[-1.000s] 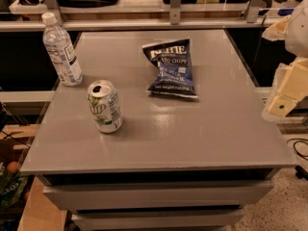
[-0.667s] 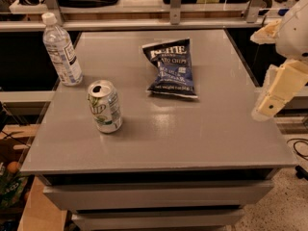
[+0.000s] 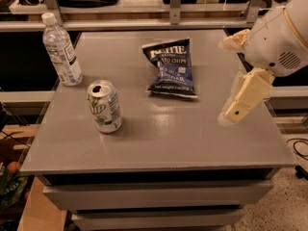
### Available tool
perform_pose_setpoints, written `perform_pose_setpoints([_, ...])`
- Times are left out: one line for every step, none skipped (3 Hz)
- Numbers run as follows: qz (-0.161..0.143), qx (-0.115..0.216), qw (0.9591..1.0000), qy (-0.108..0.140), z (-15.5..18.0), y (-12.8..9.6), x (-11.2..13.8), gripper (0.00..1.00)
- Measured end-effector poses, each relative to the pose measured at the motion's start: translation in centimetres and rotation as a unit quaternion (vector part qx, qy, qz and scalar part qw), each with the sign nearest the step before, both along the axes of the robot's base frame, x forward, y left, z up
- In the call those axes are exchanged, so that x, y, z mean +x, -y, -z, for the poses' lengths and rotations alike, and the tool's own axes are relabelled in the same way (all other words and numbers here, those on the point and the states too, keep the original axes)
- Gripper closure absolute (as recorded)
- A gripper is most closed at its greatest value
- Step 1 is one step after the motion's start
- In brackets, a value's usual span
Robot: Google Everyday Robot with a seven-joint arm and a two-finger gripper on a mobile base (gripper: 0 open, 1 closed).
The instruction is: Knock 7up can over
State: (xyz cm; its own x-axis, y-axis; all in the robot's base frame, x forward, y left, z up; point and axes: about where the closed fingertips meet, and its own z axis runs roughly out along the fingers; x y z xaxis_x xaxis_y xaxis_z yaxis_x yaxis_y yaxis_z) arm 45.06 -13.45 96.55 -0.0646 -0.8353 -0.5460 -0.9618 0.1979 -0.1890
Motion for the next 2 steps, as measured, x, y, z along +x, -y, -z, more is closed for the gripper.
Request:
perform_pose_setpoints([0.0, -0.001, 1.0, 0.0, 0.0, 0.0, 0.0, 0.0])
perform_pose_setpoints([-0.011, 0.027, 0.9996, 0.0, 0.6, -1.9, -0.1, 0.0])
